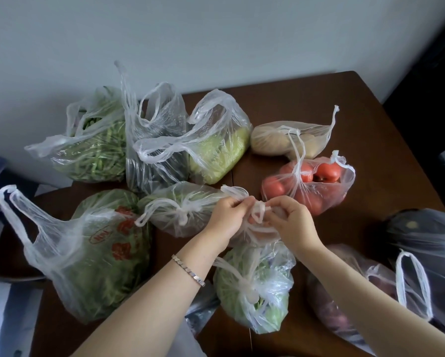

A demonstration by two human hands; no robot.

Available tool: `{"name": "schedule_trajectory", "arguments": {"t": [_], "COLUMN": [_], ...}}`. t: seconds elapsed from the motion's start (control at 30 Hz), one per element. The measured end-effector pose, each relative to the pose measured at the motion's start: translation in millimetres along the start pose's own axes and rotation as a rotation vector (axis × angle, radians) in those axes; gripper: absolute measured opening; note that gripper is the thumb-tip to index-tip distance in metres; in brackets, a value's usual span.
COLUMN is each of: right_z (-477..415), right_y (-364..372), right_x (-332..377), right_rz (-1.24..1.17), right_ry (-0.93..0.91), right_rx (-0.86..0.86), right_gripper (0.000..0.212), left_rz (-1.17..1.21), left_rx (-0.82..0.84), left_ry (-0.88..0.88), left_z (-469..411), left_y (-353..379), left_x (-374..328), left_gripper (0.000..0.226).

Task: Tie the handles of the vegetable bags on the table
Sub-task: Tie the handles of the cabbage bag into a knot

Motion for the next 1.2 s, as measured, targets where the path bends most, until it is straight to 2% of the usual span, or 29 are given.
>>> {"name": "schedule_trajectory", "arguments": {"t": [0.03,0.13,0.27,0.33,0.4,0.53,0.6,0.63,0.7,0.8,0.87,0.93,1.0,1.07,1.17,1.2], "right_z": [-1,-3,1,1,1,9,10,8,1,-9,-13,-19,-23,-25,-22,-20], "right_y": [1,2,4,5,-4,-31,-33,-32,-32,-35,-29,-19,-12,-11,-14,-14], "right_x": [1,0,3,-1,-13,-57,-70,-71,-57,-20,5,20,28,23,1,-9], "right_rz": [0.075,0.08,-0.388,-0.49,-0.554,-0.412,-0.371,-0.377,-0.368,-0.289,-0.238,-0.118,-0.06,-0.162,-0.391,-0.402], "right_ry": [-0.034,-0.035,0.037,0.048,0.139,0.36,0.454,0.476,0.453,0.257,0.132,0.04,-0.004,0.027,0.15,0.187], "right_rx": [0.014,0.008,0.035,-0.003,-0.092,-0.255,-0.3,-0.306,-0.266,-0.128,-0.032,0.018,0.016,0.016,0.006,0.015], "right_gripper": [0.006,0.021,0.035,0.045,0.046,0.047,0.05,0.051,0.051,0.046,0.042,0.04,0.041,0.042,0.021,0.016], "left_rz": [-0.008,-0.051,0.135,0.252,0.484,0.511,0.61,0.592,0.397,0.007,-0.071,-0.044,-0.055,-0.029,0.121,0.197], "left_rx": [0.007,0.018,-0.149,-0.226,-0.245,-0.309,-0.343,-0.336,-0.262,-0.007,0.24,0.409,0.456,0.423,0.349,0.328], "left_ry": [0.006,0.028,-0.076,-0.185,-0.318,-0.486,-0.452,-0.373,-0.164,0.072,0.091,0.053,0.049,0.043,0.01,-0.004], "left_z": [1,6,2,-7,-17,-26,-24,-25,-26,-22,-15,-10,-7,-8,-10,-10], "left_y": [0,-1,3,4,-2,-21,-18,-17,-17,-19,-13,-5,2,3,0,0], "left_x": [-1,-4,0,8,20,49,52,51,39,9,-7,-14,-14,-9,1,4], "left_gripper": [0.03,0.035,0.034,0.034,0.031,0.031,0.034,0.035,0.035,0.031,0.025,0.025,0.026,0.024,0.031,0.034]}}
Point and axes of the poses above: each hand's wrist, its own z-axis away from the middle knuckle, its own y-axis out of the palm, x = y × z, the point moved 3 cm from there along -z, towards the middle knuckle, and after that the axes turned 1 degree about y, right-handed, at the moved point
